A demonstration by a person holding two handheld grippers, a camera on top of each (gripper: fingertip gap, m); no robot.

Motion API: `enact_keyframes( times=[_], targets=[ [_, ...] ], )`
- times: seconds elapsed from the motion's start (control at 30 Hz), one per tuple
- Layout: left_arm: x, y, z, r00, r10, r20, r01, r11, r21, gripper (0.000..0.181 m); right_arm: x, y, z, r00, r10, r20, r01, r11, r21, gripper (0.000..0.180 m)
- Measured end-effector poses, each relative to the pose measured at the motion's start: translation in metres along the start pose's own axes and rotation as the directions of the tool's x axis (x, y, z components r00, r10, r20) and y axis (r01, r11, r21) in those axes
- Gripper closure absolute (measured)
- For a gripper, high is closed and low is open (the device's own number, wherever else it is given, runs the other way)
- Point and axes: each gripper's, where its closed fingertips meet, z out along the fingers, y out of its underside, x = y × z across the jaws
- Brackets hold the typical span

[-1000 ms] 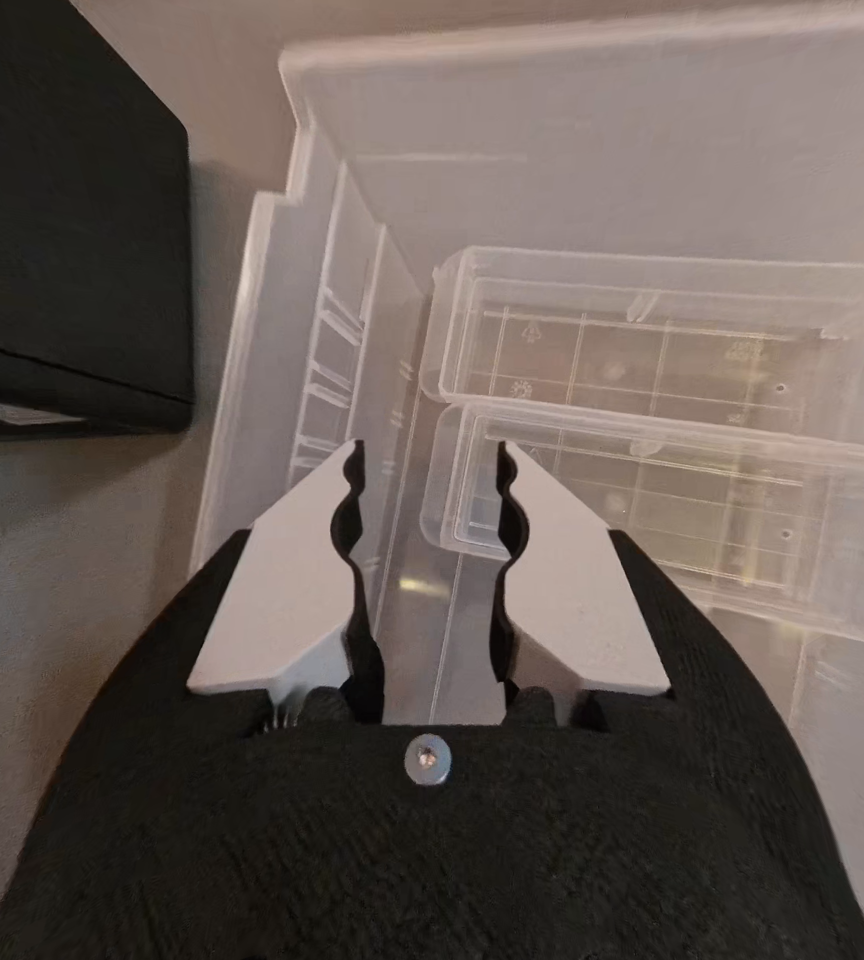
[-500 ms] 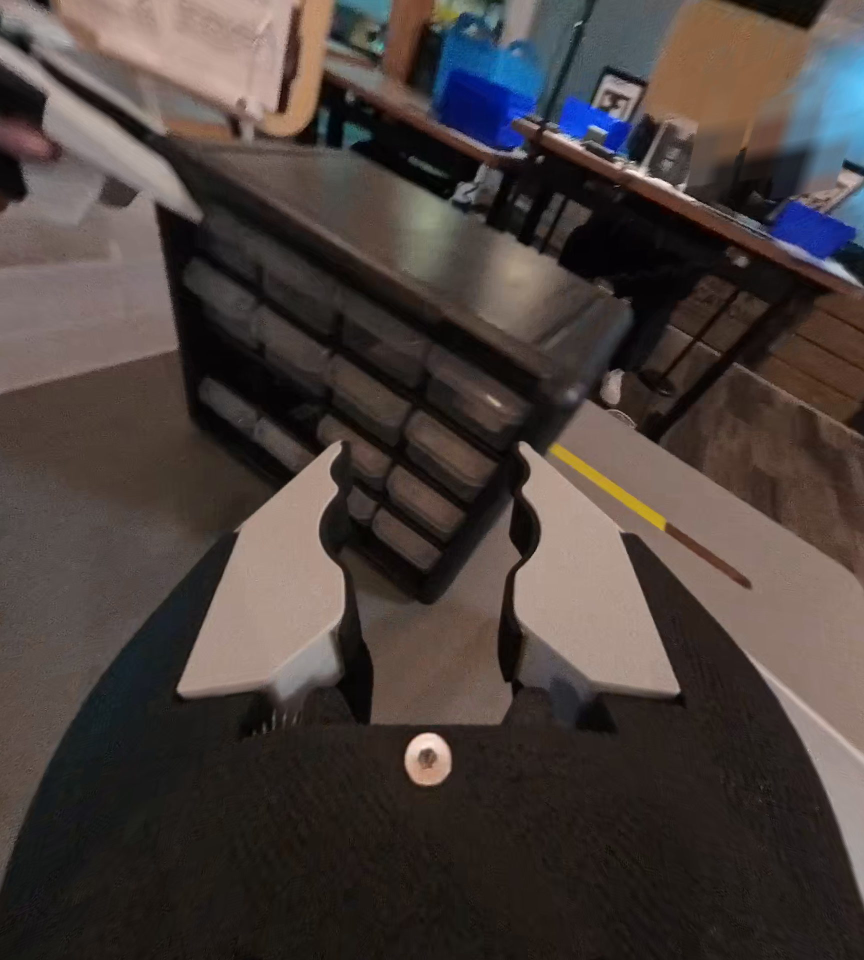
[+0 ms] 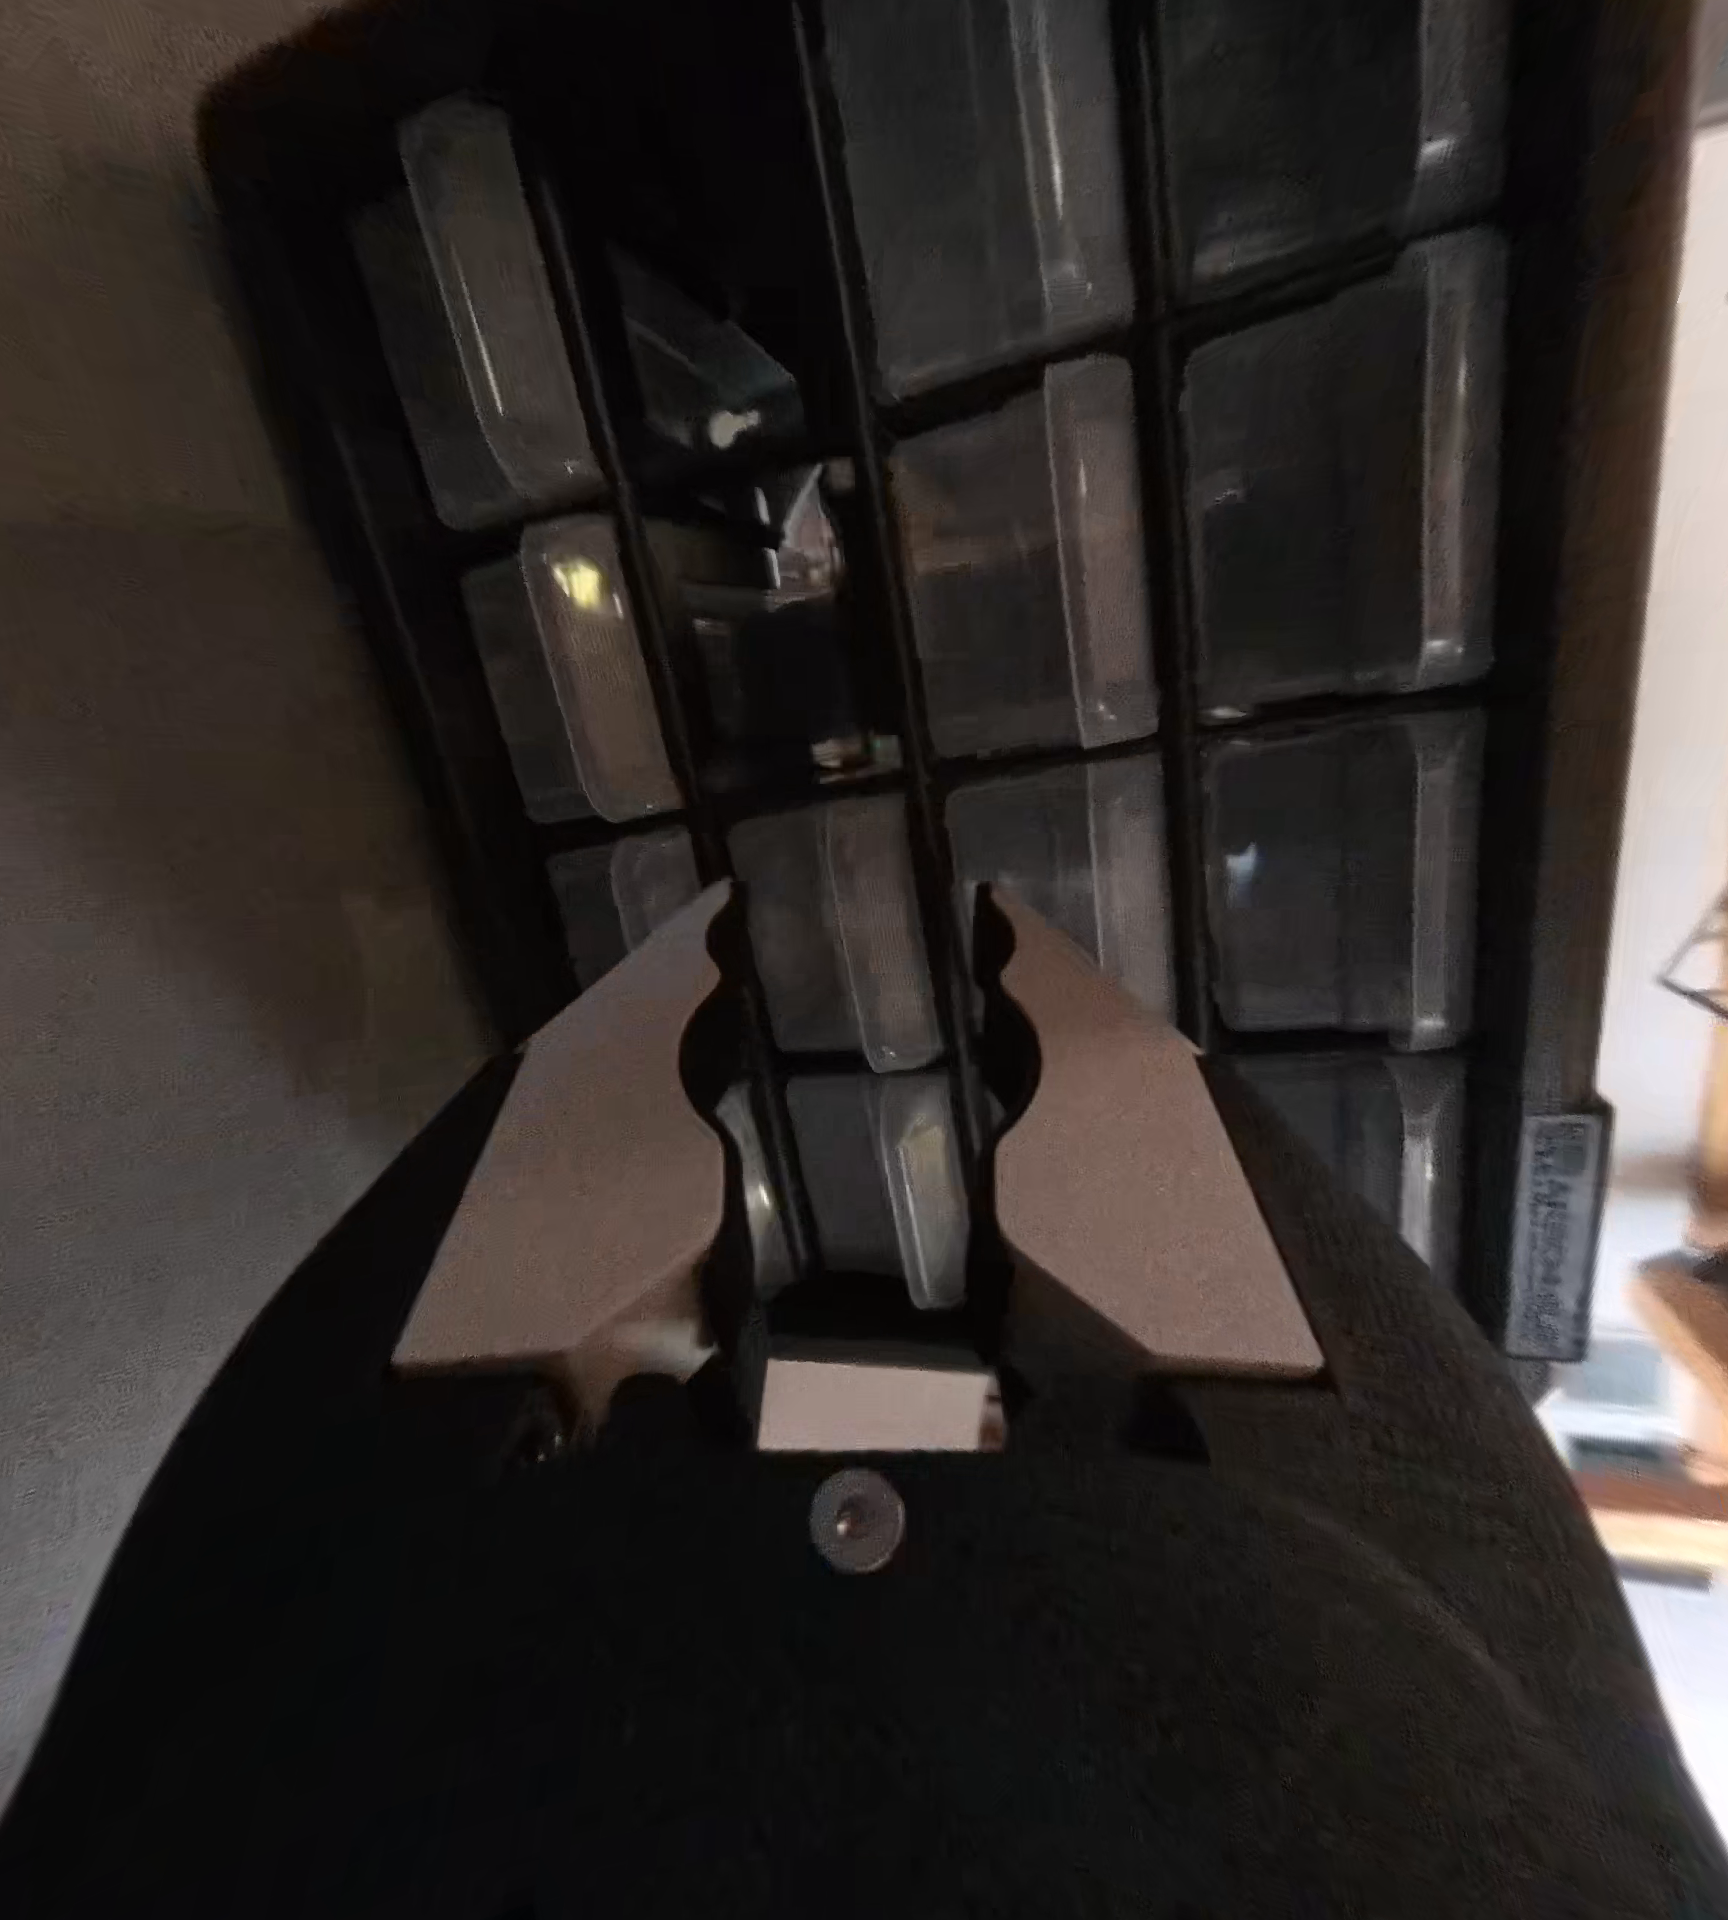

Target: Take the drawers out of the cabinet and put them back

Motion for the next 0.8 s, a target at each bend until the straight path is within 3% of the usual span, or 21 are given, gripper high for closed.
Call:
enact_keyframes(
  times=[0.1, 0.27, 0.8],
  targets=[
    [0.0, 0.0, 0.0, 1.0, 0.001, 0.0, -0.001, 1.0, -0.001, 0.112, 0.002, 0.006, 0.004, 0.989, -0.132, -0.07, 0.128, 0.99, -0.054, 0.147],
    [0.0, 0.0, 0.0, 1.0, 0.001, 0.0, -0.001, 1.0, -0.001, 0.113, 0.006, 0.008, 0.003, 0.966, -0.222, -0.135, 0.208, 0.972, -0.11, 0.169],
    [-0.001, 0.0, 0.0, 1.0, -0.001, 0.0, 0.001, 1.0, 0.003, 0.113, -0.014, -0.005, -0.061, 0.966, -0.238, -0.104, 0.23, 0.97, -0.083, 0.169]
  ],
)
